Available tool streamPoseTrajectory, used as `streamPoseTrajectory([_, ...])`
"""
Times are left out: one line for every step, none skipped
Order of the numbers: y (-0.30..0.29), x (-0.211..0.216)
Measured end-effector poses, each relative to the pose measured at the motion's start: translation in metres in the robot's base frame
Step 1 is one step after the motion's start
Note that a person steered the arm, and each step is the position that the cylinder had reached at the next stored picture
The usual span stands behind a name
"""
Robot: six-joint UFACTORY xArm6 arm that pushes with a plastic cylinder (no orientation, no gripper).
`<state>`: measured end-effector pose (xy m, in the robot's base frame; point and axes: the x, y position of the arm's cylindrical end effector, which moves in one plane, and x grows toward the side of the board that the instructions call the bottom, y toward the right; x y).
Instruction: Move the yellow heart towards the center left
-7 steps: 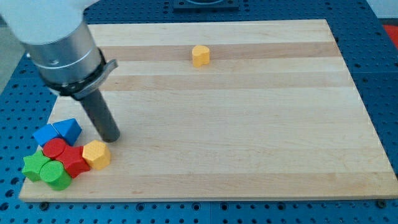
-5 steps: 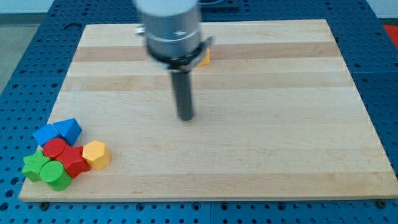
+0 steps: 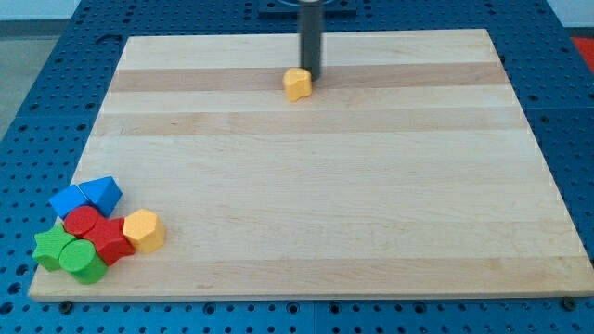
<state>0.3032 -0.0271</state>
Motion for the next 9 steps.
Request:
streamPoseTrajectory([-0.064,0.042])
streamPoseTrajectory([-0.108,0.071])
streamPoseTrajectory([-0.1,0.035])
streamPoseTrajectory([-0.065,-0.001])
streamPoseTrajectory([-0.041,0.011])
streamPoseTrajectory([-0.062,0.046])
streamPoseTrajectory([-0.103,0.081])
streamPoseTrajectory([-0.121,0.093])
streamPoseTrajectory([-0.113,0.058])
